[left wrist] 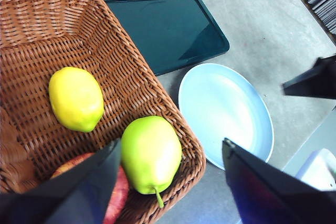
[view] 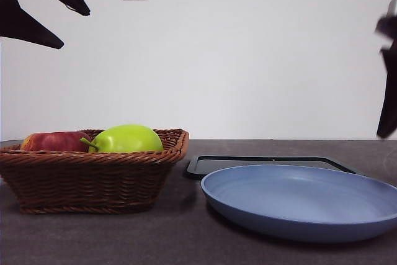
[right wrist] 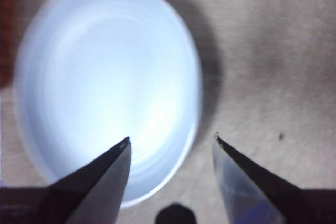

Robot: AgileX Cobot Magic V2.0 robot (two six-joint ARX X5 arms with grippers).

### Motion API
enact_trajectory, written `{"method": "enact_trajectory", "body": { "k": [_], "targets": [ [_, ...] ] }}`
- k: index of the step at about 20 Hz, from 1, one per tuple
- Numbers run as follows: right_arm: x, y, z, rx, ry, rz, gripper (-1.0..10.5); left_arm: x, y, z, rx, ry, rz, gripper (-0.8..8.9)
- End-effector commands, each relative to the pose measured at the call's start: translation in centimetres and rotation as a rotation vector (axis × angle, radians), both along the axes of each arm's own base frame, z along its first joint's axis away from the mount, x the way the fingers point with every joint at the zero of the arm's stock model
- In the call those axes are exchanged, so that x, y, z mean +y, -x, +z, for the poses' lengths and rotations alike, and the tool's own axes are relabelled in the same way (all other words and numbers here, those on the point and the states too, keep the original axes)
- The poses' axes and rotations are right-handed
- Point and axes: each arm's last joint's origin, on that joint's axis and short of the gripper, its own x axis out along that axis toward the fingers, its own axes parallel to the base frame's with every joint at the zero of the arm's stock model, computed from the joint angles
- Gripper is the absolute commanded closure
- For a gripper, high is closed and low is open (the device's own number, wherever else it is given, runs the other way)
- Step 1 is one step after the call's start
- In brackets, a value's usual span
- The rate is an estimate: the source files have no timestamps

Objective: Take the lemon from the basket,put the lemon in the plate,hand out the plate

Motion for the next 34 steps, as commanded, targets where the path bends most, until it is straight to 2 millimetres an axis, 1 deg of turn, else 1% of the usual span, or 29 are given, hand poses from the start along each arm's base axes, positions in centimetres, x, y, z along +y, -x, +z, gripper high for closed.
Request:
{"method": "enact_trajectory", "body": {
  "k": [1, 4, 6, 7, 9, 11, 14, 16, 19, 22, 25, 27, 31, 34],
  "targets": [
    [0.4, -1.5, -1.3, 0.033, 0.003, -0.006, 6.7, -0.2, -0.2, 0.5, -0.018, 0.006, -0.004, 4.61],
    [0.8, -3.1, -3.3, 0.071, -0.027, -0.006, 6.7, -0.2, -0.2, 0.5, -0.017, 0.006, -0.004, 4.61],
    [1.0, -3.6, -4.3, 0.097, -0.085, 0.014, 6.8, -0.2, -0.2, 0.5, -0.017, 0.005, -0.003, 4.61],
    [1.1, -3.8, -4.8, 0.113, -0.087, 0.013, 6.8, -0.2, -0.2, 0.5, -0.017, 0.005, -0.003, 4.61],
    [1.1, -4.0, -5.6, 0.147, -0.086, 0.004, 7.3, -0.2, -0.2, 0.5, -0.017, 0.002, 0.000, 4.61],
    [1.1, -4.1, -6.0, 0.165, -0.083, 0.003, 8.0, -0.2, -0.2, 0.5, -0.020, -0.009, 0.014, 4.61],
    [1.1, -4.1, -6.0, 0.166, -0.085, 0.003, 9.4, -0.2, -0.2, 0.5, -0.020, -0.011, 0.016, 4.61],
    [1.1, -4.0, -5.8, 0.159, -0.090, 0.004, 9.4, -0.2, -0.2, 0.5, -0.021, -0.011, 0.015, 4.61],
    [1.0, -3.4, -4.5, 0.136, -0.093, 0.005, 9.4, -0.2, -0.2, 0.5, -0.006, 0.003, 0.030, 4.61],
    [0.9, -2.2, -2.3, 0.091, -0.098, 0.008, 9.4, -0.4, -0.3, 0.7, -0.014, 0.008, 0.049, 4.61],
    [0.7, -0.7, -0.2, 0.033, -0.104, 0.011, 9.4, -0.9, -1.0, 0.7, -0.035, -0.031, 0.074, 4.61],
    [0.6, 0.3, 1.1, -0.006, -0.108, 0.013, 9.4, -1.4, -2.1, 0.7, -0.028, -0.067, 0.080, 4.61],
    [0.4, 2.0, 2.8, -0.064, -0.113, 0.016, 9.4, -3.4, -5.1, 0.4, -0.006, -0.204, 0.099, 4.60],
    [0.3, 2.9, 3.7, -0.101, -0.117, 0.018, 9.4, -5.1, -7.8, -0.9, 0.025, -0.312, 0.107, 4.60]
  ]
}}
